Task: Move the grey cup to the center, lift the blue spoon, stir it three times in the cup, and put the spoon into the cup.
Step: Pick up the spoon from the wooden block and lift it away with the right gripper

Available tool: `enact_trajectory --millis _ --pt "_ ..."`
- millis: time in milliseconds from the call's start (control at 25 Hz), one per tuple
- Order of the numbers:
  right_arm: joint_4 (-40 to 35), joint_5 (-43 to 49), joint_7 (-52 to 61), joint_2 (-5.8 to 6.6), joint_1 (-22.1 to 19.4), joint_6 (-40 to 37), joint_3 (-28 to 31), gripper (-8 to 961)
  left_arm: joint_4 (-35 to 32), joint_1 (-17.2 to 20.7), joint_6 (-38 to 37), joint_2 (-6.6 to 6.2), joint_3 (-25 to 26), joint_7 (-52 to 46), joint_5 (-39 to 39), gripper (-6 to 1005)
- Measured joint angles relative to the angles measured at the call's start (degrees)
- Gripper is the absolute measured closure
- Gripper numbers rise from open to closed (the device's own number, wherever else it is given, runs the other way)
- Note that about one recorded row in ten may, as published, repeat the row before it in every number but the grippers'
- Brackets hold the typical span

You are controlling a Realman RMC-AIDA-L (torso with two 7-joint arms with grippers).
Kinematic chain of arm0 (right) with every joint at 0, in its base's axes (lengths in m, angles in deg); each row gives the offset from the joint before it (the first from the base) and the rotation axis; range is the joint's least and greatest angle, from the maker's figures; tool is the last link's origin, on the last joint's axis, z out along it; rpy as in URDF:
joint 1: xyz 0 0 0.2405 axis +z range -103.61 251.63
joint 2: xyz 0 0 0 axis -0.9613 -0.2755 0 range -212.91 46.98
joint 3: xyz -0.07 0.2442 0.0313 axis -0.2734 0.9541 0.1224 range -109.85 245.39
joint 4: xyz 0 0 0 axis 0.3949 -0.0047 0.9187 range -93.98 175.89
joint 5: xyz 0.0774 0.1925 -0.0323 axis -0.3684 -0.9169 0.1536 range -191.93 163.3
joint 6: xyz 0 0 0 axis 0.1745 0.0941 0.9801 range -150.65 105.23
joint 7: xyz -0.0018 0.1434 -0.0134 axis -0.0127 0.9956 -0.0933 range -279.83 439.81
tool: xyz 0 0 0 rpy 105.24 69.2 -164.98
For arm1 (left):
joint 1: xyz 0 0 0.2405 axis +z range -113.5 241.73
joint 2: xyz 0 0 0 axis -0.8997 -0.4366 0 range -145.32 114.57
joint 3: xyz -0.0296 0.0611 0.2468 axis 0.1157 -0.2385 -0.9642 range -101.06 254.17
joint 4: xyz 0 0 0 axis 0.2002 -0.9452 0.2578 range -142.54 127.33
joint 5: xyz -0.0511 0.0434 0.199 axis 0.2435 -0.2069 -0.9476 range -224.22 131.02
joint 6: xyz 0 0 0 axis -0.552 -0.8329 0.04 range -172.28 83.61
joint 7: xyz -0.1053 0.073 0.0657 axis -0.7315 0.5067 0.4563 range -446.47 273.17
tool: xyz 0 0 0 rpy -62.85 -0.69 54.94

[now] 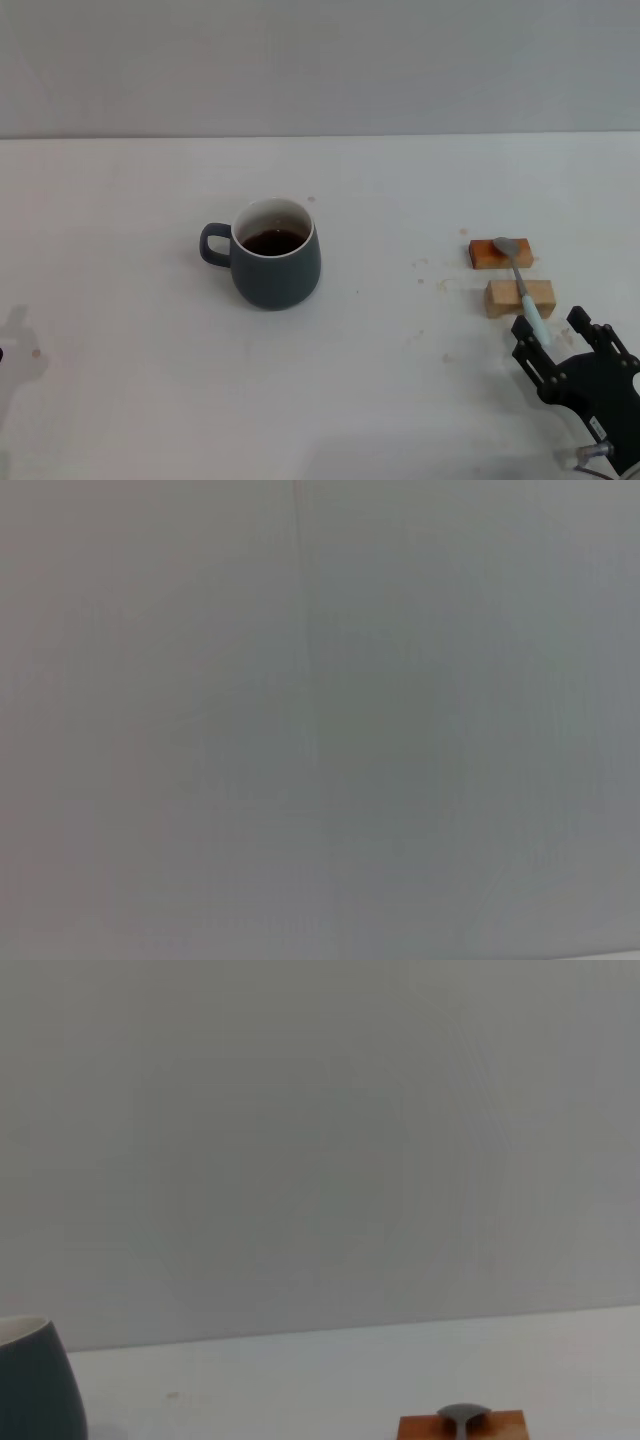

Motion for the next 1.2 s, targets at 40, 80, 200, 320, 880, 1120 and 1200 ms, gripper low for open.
enact_trajectory --millis 40,80,200,320,880,1120,1200 --pt "0.0 0.0 0.0 0.02 0.1 0.1 -0.1 235 0.0 0.0 0.0 0.0 0.0 0.0 0.0 1001" --pt "0.0 0.0 0.0 0.03 0.2 0.3 -0.2 235 0.0 0.0 0.0 0.0 0.0 0.0 0.0 1001" --pt "0.0 0.0 0.0 0.05 0.4 0.7 -0.2 236 0.0 0.0 0.2 0.0 -0.1 0.0 0.0 1001" --pt "0.0 0.0 0.0 0.07 0.6 0.8 -0.2 237 0.0 0.0 0.2 0.0 -0.1 0.0 0.0 1001" --pt "0.5 0.4 0.1 -0.02 0.8 1.0 -0.2 322 -0.1 0.0 0.4 0.0 0.0 0.0 0.0 1001" --pt "0.5 0.4 0.2 0.01 0.8 1.6 -0.2 438 -0.4 0.0 0.3 0.0 -0.1 0.0 0.0 1001" --pt "0.5 0.4 0.2 0.03 0.8 1.7 -0.2 444 -0.5 0.0 0.4 0.01 -0.1 0.0 0.0 1001"
